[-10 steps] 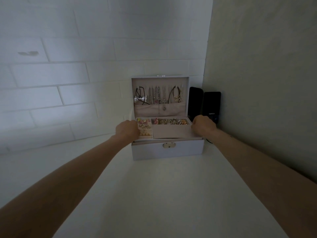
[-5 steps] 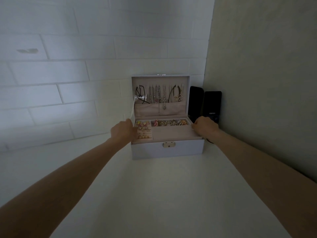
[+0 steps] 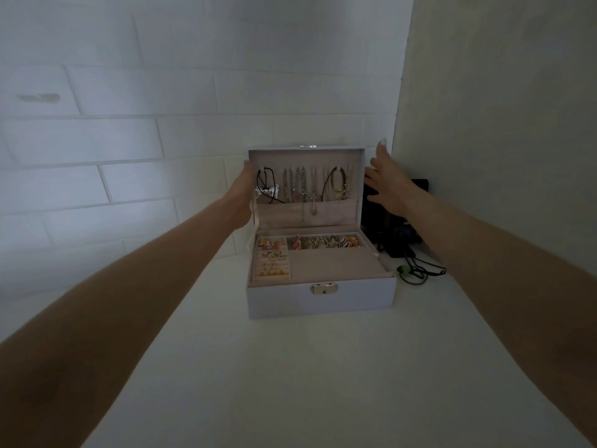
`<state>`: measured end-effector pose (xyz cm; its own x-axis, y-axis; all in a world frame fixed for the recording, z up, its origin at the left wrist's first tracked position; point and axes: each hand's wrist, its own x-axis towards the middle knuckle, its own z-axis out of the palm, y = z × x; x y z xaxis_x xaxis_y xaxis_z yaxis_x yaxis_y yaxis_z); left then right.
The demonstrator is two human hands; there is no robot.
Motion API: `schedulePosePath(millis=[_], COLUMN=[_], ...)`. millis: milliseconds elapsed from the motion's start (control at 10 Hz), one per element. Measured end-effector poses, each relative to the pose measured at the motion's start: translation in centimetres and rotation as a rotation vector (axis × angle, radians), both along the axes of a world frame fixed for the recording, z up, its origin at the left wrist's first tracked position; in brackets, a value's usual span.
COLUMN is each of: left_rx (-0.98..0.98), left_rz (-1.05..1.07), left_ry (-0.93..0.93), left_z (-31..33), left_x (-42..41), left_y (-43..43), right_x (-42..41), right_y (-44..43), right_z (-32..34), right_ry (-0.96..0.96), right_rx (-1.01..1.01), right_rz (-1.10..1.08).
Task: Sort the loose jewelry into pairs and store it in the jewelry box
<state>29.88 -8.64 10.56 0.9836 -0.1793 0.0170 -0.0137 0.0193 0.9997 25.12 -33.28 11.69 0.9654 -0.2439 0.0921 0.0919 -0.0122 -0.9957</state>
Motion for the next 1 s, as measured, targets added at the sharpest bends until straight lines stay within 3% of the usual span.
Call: schedulePosePath(millis=[200,400,500,600,900,1000], left_rx=[-0.029,-0.158,-0.205,-0.065,-0.012,0.082], left_rz=[0.023,0.035,0.153,0.162,0.132,0.126], left_ry=[-0.05,-0.07,0.029,0.016,-0.067,-0.059], left_z=[-1.5,-5.0,-7.4,-9.9,-11.1,-9.9], left_x=[-3.3,-8.8,-10.1,-10.2,-11.3,-11.8], left_y=[1.8,0.8,0.8,1.2,1.4,1.6], right_x=[-3.0,-6.8,-8.3,-9.6,-10.8,-11.2], right_y=[-1.2,0.4,1.2,1.9,2.1,2.2], right_z=[-1.2,-6.7,-9.5,-11.9,-12.6,-11.8], right_ry=[-0.053,-0.182,-0.104,-0.038,-0.025,-0.008], right_rx=[0.016,0.175,0.227,0.106,0.115,-0.011], right_rz=[-0.013,-0.144,-0.216,-0.255,-0.237,-0.28])
